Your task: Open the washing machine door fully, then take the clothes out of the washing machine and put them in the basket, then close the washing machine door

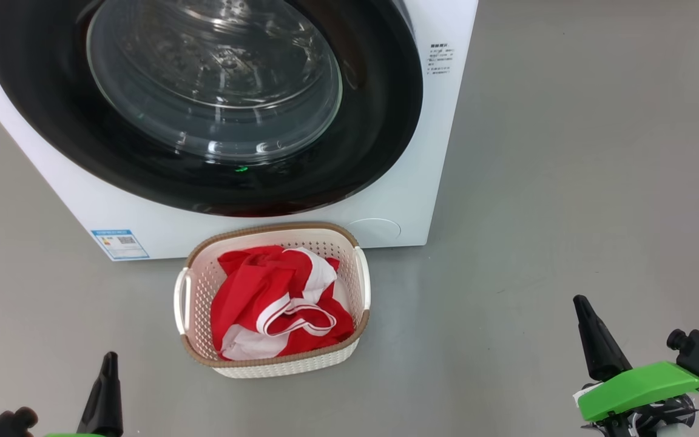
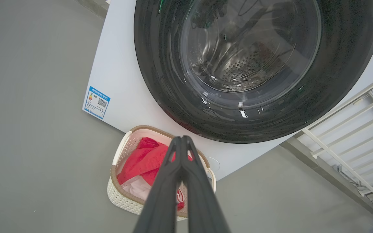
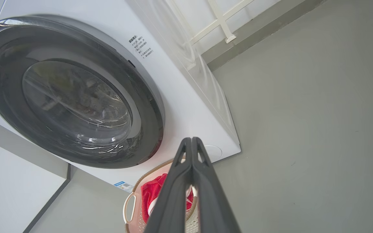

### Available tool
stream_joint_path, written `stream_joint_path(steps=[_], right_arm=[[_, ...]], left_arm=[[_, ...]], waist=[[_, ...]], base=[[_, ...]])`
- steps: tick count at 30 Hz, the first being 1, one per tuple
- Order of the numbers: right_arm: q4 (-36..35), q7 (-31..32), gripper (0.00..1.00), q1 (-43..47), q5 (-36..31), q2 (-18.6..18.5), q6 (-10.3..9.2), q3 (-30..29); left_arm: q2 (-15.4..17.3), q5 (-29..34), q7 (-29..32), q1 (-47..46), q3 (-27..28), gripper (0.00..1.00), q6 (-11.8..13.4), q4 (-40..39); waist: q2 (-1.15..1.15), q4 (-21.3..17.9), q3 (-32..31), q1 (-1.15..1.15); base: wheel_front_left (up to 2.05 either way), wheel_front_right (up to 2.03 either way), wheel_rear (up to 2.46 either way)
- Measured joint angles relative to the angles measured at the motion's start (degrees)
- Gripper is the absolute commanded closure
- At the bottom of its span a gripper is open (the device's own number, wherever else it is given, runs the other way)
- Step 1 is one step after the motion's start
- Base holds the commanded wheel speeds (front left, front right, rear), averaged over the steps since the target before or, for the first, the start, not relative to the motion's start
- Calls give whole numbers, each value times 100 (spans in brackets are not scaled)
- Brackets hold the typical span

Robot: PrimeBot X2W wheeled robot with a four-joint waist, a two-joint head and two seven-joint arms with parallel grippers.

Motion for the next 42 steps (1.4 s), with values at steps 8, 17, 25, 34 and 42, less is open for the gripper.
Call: stream_joint_path(steps=[8, 17, 25, 34, 42], right_arm=[[-24, 122, 100, 0, 438, 38, 0, -103], [-51, 297, 100, 1, 1010, 101, -1, -180], [-62, 412, 100, 1, 1459, 164, -3, -281], [-83, 556, 100, 2, 1897, 210, -3, -349], [-116, 694, 100, 57, 2339, 259, -4, -442]], left_arm=[[-29, -444, 125, -24, 57, 100, 0, -1], [-81, -1009, 278, -35, 114, 100, 0, -2], [-132, -1421, 406, -41, 180, 100, 0, -3], [-181, -1836, 536, -46, 242, 100, 0, -4], [-212, -2291, 656, -63, 298, 100, 0, -7]], waist=[[0, 15, -46, 0], [0, 34, -104, 0], [0, 50, -150, 0], [0, 65, -196, 0], [0, 80, -242, 0]], base=[[0, 0, 0], [0, 0, 0], [0, 0, 0], [0, 0, 0], [0, 0, 0]])
